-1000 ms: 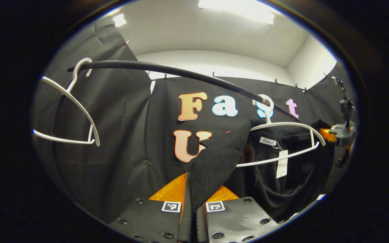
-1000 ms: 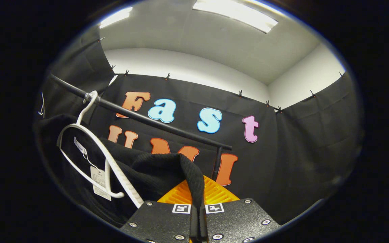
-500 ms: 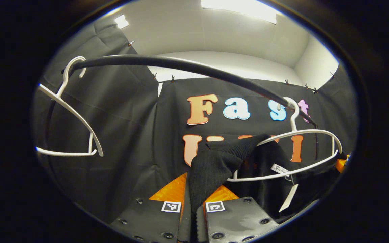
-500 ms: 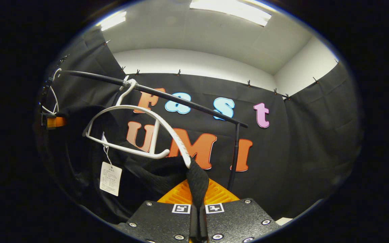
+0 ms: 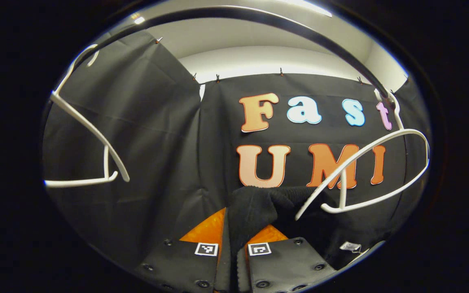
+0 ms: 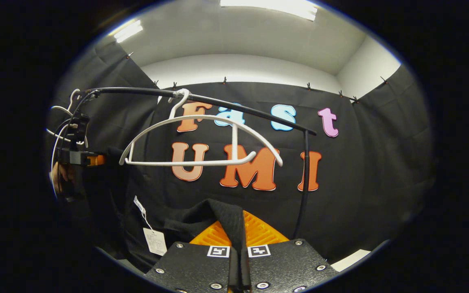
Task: Grasp the clothes on the hanger with both hands and then place them into the laundry hamper below.
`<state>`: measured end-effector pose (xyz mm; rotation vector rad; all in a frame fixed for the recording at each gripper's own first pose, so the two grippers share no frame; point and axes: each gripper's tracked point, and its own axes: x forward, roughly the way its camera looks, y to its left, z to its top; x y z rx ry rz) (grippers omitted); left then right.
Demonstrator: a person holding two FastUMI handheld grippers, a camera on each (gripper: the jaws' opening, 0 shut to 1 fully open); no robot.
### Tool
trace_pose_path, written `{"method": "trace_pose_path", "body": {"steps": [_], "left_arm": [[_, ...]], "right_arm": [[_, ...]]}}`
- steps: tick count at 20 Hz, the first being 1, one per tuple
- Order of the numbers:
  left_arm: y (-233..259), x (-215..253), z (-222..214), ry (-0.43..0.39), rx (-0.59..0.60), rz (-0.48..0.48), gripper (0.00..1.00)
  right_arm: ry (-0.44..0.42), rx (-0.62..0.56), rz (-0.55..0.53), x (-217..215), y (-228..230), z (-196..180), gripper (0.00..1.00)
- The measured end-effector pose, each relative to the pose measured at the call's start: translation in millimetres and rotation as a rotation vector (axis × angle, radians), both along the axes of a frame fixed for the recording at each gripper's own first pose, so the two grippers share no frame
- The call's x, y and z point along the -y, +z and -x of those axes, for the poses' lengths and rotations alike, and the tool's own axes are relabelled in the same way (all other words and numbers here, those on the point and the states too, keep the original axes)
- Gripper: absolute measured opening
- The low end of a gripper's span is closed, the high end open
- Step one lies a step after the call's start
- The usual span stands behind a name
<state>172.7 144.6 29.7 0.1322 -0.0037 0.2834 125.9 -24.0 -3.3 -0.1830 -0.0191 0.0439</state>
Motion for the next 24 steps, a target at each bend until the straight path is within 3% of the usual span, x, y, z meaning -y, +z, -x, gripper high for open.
{"method": "trace_pose_path", "body": {"steps": [4, 7, 15, 19, 24], "left_arm": [[-27.1, -6.0, 8.8, 0.020, -0.046, 0.019, 0.13], [-46.1, -17.0, 41.9, 0.025, -0.090, 0.009, 0.13], [-133.1, -1.6, 67.9, -0.011, -0.248, 0.032, 0.13], [-191.1, -2.3, 96.3, -0.015, -0.361, 0.042, 0.13], [-286.7, -3.9, 117.7, 0.012, -0.567, 0.073, 0.13]], "right_arm": [[0.037, -0.041, 0.008, -20.7, -17.4, 5.8, 0.02], [0.049, -0.067, 0.007, -28.3, -31.4, 11.1, 0.02], [0.104, -0.229, -0.017, -50.0, -108.2, 27.4, 0.02], [0.110, -0.369, -0.023, -58.5, -174.7, 35.9, 0.02], [0.106, -0.629, -0.044, -72.1, -291.6, 57.9, 0.03]]}}
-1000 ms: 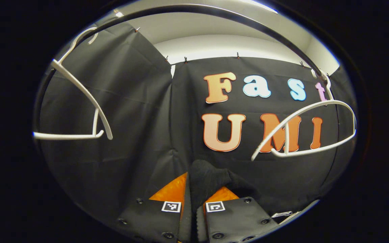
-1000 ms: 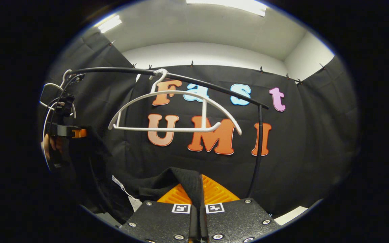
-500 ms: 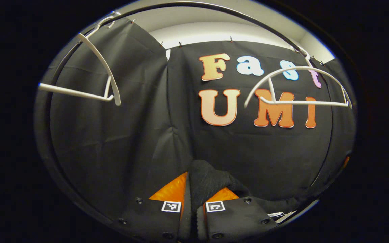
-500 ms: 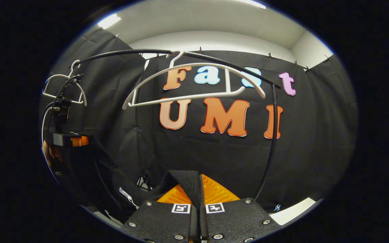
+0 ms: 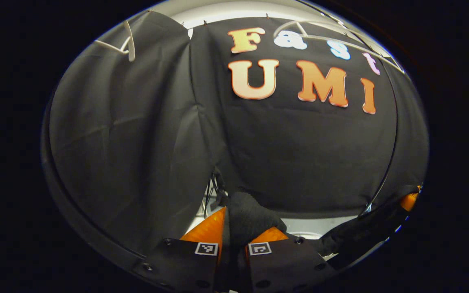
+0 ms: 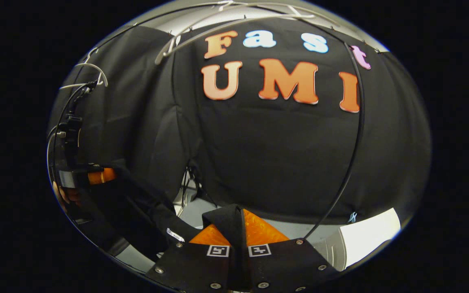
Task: Grasp the clothes on the hanger with both hands and then place them into the laundry hamper below.
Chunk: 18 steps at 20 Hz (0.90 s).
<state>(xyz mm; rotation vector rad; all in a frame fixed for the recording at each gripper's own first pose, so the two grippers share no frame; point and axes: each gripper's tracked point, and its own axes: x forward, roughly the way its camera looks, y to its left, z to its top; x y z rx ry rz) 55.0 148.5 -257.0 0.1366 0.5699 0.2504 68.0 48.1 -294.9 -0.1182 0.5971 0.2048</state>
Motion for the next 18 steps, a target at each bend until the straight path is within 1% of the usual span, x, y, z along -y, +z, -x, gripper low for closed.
{"method": "trace_pose_path", "body": {"steps": [2, 6, 8, 10, 13, 16, 18], "left_arm": [[-28.6, 2.0, 9.1, -0.002, -0.072, 0.002, 0.13], [-86.1, -0.5, 29.0, -0.021, -0.220, -0.036, 0.13], [-116.1, -6.6, 48.9, -0.004, -0.333, -0.028, 0.13], [-143.6, -6.7, 63.8, 0.034, -0.398, 0.002, 0.13], [-147.2, -2.5, 72.0, 0.066, -0.443, 0.027, 0.13], [-149.5, -3.2, 78.5, 0.079, -0.475, 0.030, 0.16], [-151.7, -2.1, 84.0, 0.089, -0.495, 0.038, 0.18]], "right_arm": [[-0.001, -0.090, -0.011, -6.0, -32.2, 10.7, 0.02], [-0.005, -0.218, -0.015, -10.1, -82.6, 29.8, 0.03], [-0.008, -0.285, -0.010, -11.4, -105.1, 41.8, 0.03], [-0.012, -0.342, -0.004, -10.2, -124.0, 51.7, 0.04], [-0.013, -0.405, -0.035, -18.2, -139.6, 62.7, 0.06], [-0.032, -0.441, -0.035, -11.9, -151.5, 74.1, 0.12], [-0.043, -0.434, -0.044, -12.5, -149.5, 70.6, 0.12]]}}
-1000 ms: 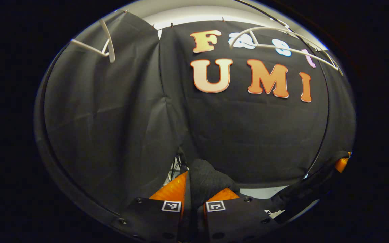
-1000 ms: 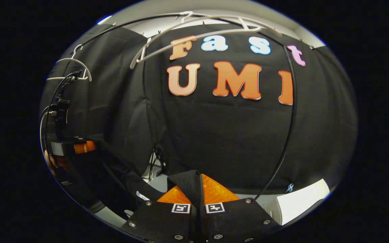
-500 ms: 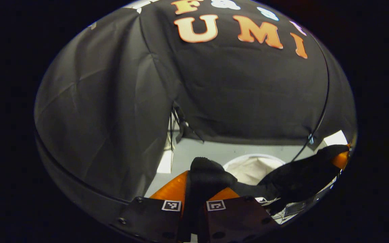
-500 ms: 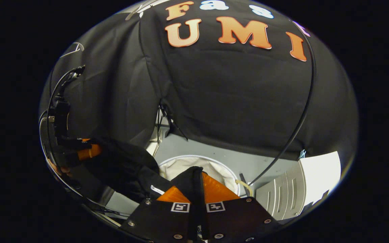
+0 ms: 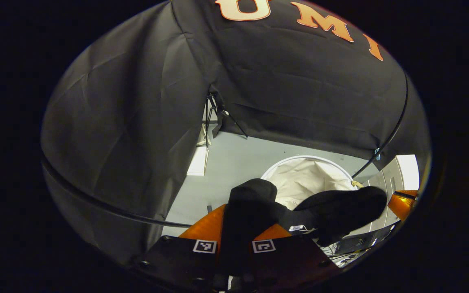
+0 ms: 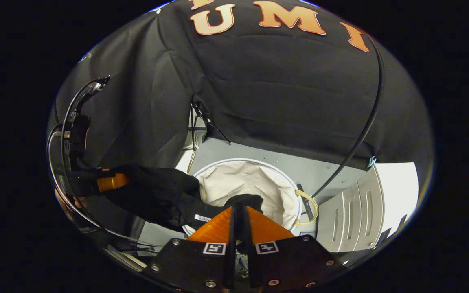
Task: Grasp the clothes on the hanger with both hands and then place them into the laundry hamper below.
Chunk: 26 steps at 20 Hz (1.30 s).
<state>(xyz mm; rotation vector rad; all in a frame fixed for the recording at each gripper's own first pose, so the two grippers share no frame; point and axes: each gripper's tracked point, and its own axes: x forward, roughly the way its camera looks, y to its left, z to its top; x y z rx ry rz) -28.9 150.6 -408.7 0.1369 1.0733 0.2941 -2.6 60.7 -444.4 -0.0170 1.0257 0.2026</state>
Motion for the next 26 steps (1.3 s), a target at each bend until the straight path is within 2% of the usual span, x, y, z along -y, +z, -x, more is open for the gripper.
{"method": "trace_pose_path", "body": {"steps": [1, 2, 3, 4, 5, 6, 7, 8, 9, 10, 12, 26], "left_arm": [[-4.0, -0.2, 1.8, 0.017, -0.013, 0.005, 0.22], [-6.4, 0.5, 2.5, 0.031, -0.025, 0.015, 0.24], [-10.5, 2.5, 4.1, 0.043, -0.038, 0.022, 0.36], [-13.2, 4.4, 6.2, 0.049, -0.054, 0.021, 0.43], [-16.0, 6.5, 7.8, 0.044, -0.058, 0.026, 0.57], [-15.9, 4.7, 6.1, 0.039, -0.056, 0.019, 0.70], [-15.7, 0.8, 6.4, 0.032, -0.054, 0.009, 0.84], [-15.3, -3.4, 7.1, 0.031, -0.058, -0.007, 0.89], [-16.1, -5.4, 8.5, 0.031, -0.063, -0.012, 0.98], [-16.3, -5.6, 9.4, 0.039, -0.062, -0.009, 1.00], [-16.6, -1.9, 8.7, 0.055, -0.059, 0.013, 0.99], [-6.0, 0.7, 10.7, 0.020, -0.043, 0.003, 0.99]], "right_arm": [[-0.006, 0.000, 0.008, 1.4, 0.2, -1.1, 0.12], [-0.011, -0.004, 0.012, 0.8, 1.0, 0.2, 0.17], [-0.012, -0.008, 0.011, 1.2, 0.6, 2.1, 0.23], [-0.013, -0.010, 0.013, 1.7, -3.5, 2.6, 0.34], [-0.010, -0.013, 0.016, 3.2, -3.9, 3.6, 0.33], [-0.008, -0.014, 0.019, 1.3, -4.5, 4.9, 0.53], [-0.008, -0.019, 0.023, 1.6, -6.7, 6.9, 0.58], [-0.008, -0.027, 0.025, 2.0, -8.0, 11.2, 0.57], [-0.013, -0.035, 0.023, 2.4, -9.5, 13.3, 0.68], [-0.019, -0.043, 0.022, 3.6, -11.5, 15.7, 0.82], [-0.025, -0.052, 0.022, 4.2, -14.6, 17.7, 0.91], [-0.051, -0.069, 0.015, 10.3, -14.5, 21.8, 0.93]]}}
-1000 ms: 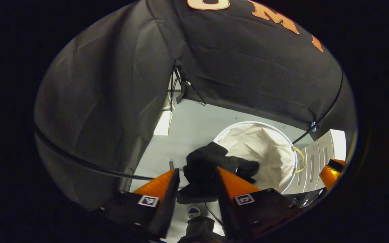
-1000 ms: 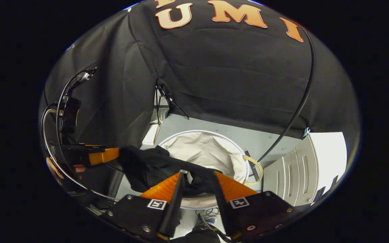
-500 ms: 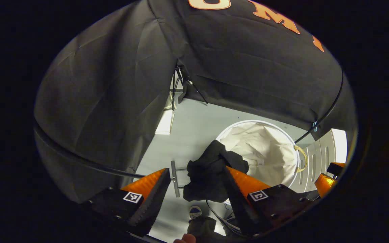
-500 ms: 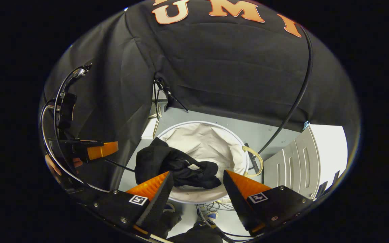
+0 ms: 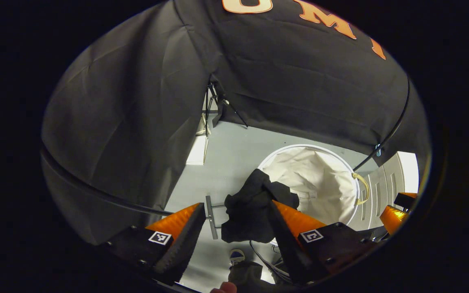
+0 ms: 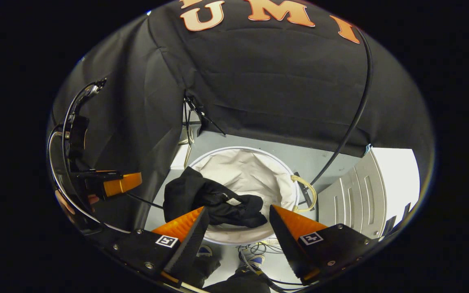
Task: Grasp the clothes on the hanger with both hands and then place them into the laundry hamper below.
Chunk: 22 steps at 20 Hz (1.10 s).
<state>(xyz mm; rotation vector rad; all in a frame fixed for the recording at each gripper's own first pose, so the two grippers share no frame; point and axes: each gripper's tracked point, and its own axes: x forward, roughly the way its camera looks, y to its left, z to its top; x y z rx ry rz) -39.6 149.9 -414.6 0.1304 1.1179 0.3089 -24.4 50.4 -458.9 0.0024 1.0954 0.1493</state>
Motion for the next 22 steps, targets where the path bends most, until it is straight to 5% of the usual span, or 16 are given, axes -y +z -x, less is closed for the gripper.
{"method": "trace_pose_path", "body": {"steps": [6, 12, 22], "left_arm": [[17.7, 3.0, -4.2, -0.022, 0.035, -0.014, 0.99], [50.1, 10.1, -21.1, -0.083, 0.152, -0.040, 0.99], [183.4, 54.9, -73.0, -0.100, 0.428, 0.036, 0.99]], "right_arm": [[-0.005, 0.017, -0.005, 0.7, -1.1, -2.2, 0.93], [-0.027, 0.085, -0.018, 1.0, 47.2, -5.7, 0.94], [-0.049, 0.420, -0.062, 2.3, 214.7, -66.4, 0.93]]}}
